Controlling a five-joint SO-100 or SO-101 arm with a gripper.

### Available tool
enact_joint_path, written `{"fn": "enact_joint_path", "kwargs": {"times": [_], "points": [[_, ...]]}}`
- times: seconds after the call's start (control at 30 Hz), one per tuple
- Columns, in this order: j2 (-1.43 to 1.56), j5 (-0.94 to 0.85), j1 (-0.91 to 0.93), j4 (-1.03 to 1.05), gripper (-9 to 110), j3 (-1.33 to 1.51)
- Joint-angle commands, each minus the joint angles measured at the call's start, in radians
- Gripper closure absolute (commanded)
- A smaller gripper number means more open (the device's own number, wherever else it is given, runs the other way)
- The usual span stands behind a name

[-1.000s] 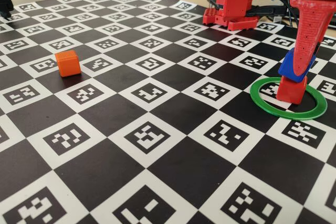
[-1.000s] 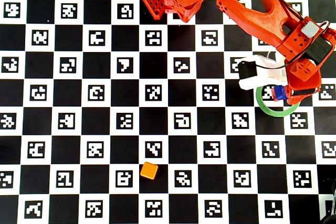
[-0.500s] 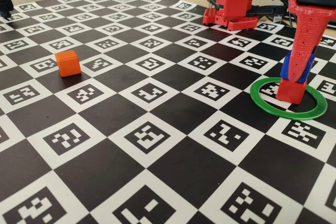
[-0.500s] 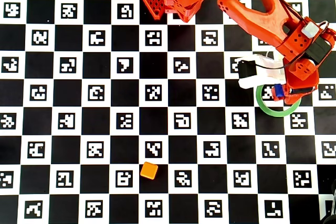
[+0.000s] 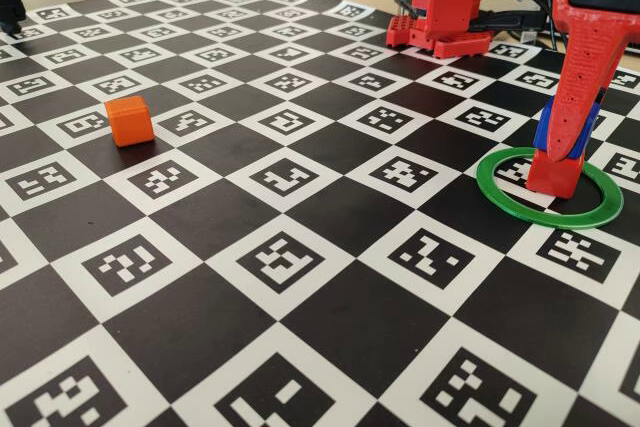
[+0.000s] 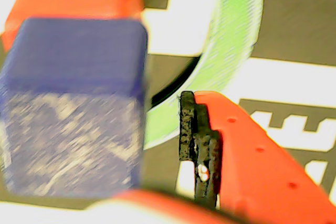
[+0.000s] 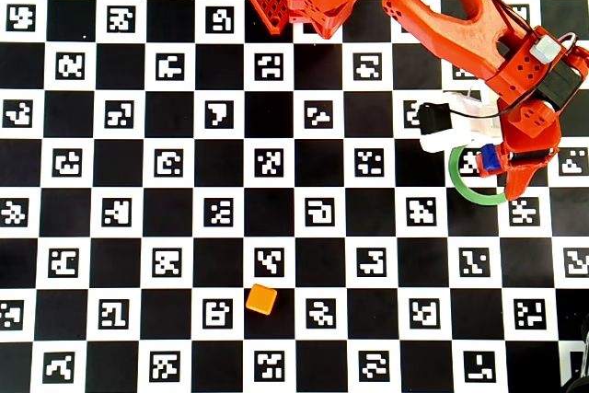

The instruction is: Grab the red cube then put it in the green circle then put the blue cube on top and finally the orange cube on top

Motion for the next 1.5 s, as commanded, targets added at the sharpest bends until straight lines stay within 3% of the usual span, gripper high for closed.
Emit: {"fn": "enact_joint_path", "kwargs": {"times": [0.0, 0.17, 0.43, 0.97, 1.37, 1.47], "points": [[0.153, 0.008, -0.005, 0.094, 57, -0.054], [0.166, 0.006, 0.000, 0.258, 57, -0.147], [0.256, -0.026, 0.078, 0.356, 49, -0.149], [0.296, -0.543, 0.632, 0.385, 49, -0.176], [0.210, -0.854, 0.923, 0.281, 50, -0.210], [0.169, -0.922, 0.969, 0.241, 55, -0.216]]}}
